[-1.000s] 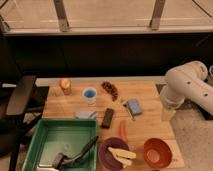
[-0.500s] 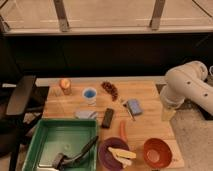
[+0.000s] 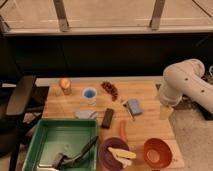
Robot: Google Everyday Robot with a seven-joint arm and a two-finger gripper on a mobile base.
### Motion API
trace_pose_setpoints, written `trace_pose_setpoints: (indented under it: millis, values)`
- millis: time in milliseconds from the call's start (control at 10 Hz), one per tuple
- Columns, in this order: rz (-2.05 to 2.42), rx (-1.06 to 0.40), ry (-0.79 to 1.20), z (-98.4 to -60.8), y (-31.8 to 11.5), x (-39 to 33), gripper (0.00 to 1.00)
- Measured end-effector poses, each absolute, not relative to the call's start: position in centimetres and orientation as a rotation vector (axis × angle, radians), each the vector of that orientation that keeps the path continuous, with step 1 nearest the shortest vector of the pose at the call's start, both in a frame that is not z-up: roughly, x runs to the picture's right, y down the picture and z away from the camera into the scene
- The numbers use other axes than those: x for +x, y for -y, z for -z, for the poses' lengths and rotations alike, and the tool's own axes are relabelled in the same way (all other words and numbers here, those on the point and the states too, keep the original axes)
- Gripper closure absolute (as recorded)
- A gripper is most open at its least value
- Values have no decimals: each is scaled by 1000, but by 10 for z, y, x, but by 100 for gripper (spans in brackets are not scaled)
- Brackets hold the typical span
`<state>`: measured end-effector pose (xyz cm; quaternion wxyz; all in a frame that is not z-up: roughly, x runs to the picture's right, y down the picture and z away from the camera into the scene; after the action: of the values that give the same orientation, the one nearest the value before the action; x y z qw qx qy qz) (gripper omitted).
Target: Place fork in purple bowl
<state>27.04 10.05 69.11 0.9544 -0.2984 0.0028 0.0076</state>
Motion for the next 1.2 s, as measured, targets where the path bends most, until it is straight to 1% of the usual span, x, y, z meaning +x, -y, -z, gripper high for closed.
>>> trace_pose_setpoints:
  millis: [600, 800, 1000, 1200]
  values:
    - [80, -633, 18, -707, -92, 214, 35]
    - [116, -648, 43, -722, -92, 188, 35]
    - [152, -636, 86, -735, -94, 180, 35]
    - [159, -625, 106, -737, -94, 178, 35]
